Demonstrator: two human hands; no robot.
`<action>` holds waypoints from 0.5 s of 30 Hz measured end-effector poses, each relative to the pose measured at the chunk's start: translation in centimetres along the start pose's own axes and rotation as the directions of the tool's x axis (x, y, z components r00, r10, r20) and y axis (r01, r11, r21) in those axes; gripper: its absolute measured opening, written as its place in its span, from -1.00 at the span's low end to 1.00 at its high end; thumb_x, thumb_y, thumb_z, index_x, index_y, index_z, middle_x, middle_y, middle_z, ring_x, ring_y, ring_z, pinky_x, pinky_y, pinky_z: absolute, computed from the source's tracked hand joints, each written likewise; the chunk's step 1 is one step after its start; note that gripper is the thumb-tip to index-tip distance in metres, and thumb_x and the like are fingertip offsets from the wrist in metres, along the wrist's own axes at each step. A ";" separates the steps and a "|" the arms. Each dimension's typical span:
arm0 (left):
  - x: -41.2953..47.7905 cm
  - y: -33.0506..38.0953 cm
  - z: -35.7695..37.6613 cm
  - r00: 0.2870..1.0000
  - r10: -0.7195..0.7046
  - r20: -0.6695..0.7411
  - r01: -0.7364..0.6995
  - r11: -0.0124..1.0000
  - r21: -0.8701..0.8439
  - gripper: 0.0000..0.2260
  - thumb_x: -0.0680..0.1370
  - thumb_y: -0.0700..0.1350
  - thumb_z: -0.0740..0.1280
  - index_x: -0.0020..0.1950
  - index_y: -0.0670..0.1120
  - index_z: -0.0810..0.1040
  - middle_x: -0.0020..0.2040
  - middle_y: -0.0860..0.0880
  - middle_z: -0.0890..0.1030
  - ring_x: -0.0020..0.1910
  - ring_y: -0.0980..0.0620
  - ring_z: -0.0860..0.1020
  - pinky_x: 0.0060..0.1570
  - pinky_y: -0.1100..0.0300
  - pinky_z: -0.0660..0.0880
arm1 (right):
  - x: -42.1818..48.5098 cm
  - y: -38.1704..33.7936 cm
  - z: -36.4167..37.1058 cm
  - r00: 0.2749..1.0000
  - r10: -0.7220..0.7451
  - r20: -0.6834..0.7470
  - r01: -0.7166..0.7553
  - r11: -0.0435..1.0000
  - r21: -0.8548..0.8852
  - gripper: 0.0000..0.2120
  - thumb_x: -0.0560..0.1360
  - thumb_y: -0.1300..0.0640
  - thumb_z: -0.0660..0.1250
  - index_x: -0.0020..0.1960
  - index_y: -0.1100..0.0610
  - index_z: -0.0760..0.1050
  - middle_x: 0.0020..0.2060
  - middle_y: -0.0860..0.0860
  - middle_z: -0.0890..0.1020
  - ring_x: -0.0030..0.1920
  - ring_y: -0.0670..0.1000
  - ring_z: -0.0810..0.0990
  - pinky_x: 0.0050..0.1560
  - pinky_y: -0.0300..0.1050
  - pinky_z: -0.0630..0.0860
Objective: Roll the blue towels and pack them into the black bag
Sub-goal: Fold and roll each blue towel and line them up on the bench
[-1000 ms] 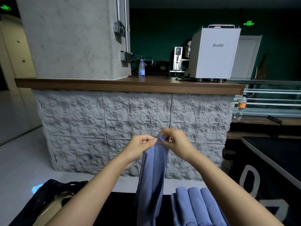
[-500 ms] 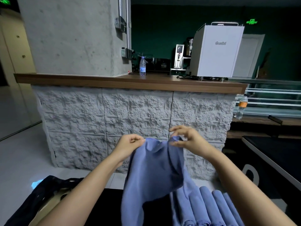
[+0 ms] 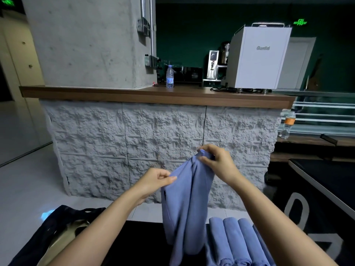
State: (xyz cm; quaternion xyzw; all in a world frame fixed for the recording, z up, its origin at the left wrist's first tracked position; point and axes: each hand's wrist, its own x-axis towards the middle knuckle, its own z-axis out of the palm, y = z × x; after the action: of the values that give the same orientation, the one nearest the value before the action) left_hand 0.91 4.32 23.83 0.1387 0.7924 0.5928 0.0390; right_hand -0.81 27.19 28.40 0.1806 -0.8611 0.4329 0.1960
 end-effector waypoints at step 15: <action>2.6 1.2 2.8 0.967 0.181 -0.179 -0.163 0.980 0.113 -0.89 0.50 -0.28 0.34 -0.17 -0.14 0.63 -0.23 -0.11 0.64 -0.24 0.08 0.53 -0.18 0.22 0.44 | -1.5 -0.8 2.2 0.942 -0.087 0.325 0.124 0.988 -0.096 -0.89 0.44 0.18 0.43 -0.05 0.12 0.56 -0.01 0.03 0.64 0.00 -0.02 0.57 0.07 -0.10 0.46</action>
State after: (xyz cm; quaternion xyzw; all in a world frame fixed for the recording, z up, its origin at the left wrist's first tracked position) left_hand -0.72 7.92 24.38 0.1521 0.8054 0.5651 -0.0945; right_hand 0.48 25.22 26.96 0.2826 -0.8940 0.3366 0.0870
